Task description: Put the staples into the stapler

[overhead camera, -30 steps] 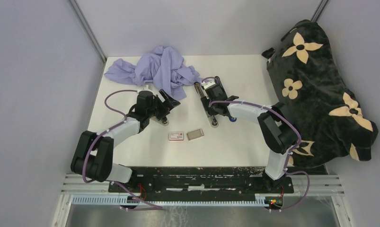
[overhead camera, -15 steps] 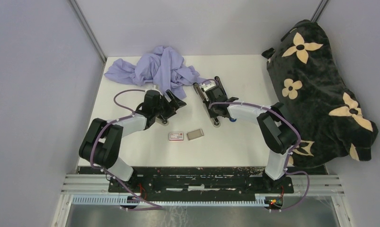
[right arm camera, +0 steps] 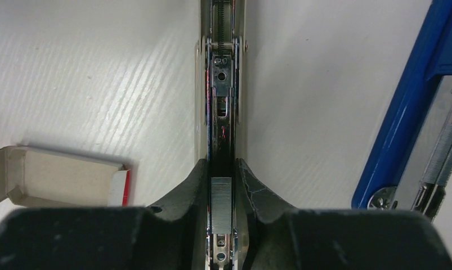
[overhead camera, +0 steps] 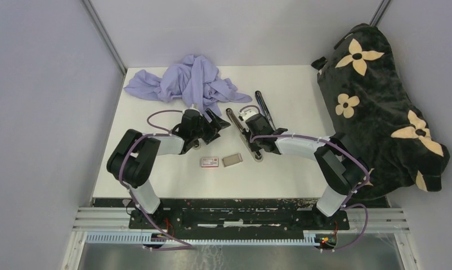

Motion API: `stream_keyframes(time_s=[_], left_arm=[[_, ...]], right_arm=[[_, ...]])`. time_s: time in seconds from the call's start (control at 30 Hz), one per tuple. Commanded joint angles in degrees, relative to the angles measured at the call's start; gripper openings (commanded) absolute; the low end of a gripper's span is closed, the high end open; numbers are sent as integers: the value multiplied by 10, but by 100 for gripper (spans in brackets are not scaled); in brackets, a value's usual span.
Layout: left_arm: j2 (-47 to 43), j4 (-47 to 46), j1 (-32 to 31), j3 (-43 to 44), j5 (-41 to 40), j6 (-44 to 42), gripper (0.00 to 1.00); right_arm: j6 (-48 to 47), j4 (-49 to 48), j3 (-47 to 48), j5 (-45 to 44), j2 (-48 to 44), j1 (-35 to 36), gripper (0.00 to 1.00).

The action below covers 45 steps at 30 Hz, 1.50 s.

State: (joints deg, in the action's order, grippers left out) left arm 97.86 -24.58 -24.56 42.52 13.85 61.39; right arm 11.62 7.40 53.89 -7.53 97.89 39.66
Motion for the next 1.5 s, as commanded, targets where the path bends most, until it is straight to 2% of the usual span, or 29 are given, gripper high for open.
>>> stream_keyframes(time_s=[0.0,0.37,0.6,0.77,1.03,1.47], left_arm=[[37,-74,-8,22,0,60,88],[116,-103,-29,74,-20,84,85],[153,-195,-31,77,-32,75,85],[138,-251,-30,75,-46,31,84],[128,-279,-28,84,-46,-32,81],[76,-269,-29,41,-94,-163,63]], right_arm=[[-11,-32,-14,18,-22,19,2],[-19,-68,-20,47,-8,24,1],[-15,-72,-22,43,-2,24,1],[-11,-75,-22,35,5,24,1],[-4,-102,-28,11,10,23,1],[-28,-228,-33,71,40,22,2]])
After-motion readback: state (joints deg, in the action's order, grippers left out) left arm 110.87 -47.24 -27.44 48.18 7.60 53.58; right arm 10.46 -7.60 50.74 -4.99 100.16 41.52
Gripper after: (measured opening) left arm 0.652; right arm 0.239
